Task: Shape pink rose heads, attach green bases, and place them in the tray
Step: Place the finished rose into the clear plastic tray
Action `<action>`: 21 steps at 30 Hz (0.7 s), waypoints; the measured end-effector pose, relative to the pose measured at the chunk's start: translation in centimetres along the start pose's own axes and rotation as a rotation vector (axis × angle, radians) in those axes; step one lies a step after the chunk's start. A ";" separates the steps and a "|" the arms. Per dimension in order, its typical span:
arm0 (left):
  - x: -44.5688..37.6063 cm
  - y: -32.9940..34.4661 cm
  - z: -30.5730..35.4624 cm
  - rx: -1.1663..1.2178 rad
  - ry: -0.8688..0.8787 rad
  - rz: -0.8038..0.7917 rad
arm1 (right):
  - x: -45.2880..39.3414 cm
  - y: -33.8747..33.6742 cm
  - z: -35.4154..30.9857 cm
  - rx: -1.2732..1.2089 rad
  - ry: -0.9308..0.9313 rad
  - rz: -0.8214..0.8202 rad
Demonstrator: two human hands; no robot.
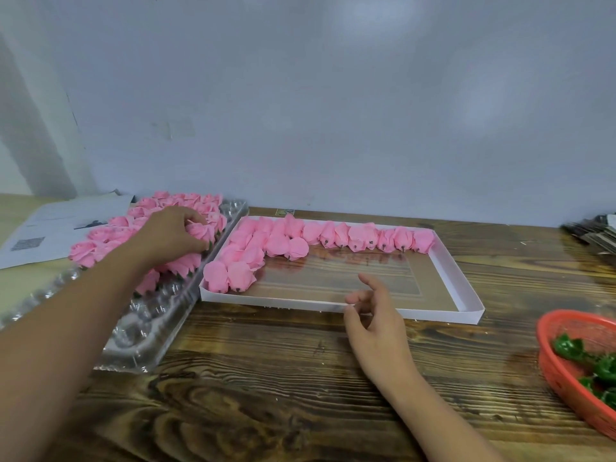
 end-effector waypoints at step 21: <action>0.0 1.0 0.4 -0.325 -0.070 -0.068 | 0.0 -0.1 -0.1 0.008 0.004 0.001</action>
Point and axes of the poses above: each hand's wrist, its own x-axis away from the middle knuckle, its own y-axis out of the palm, z = x × y, the point moved 4 cm from there along -x, towards the middle knuckle, and after that the axes turned 15 degrees about z, right-handed, at the moved point
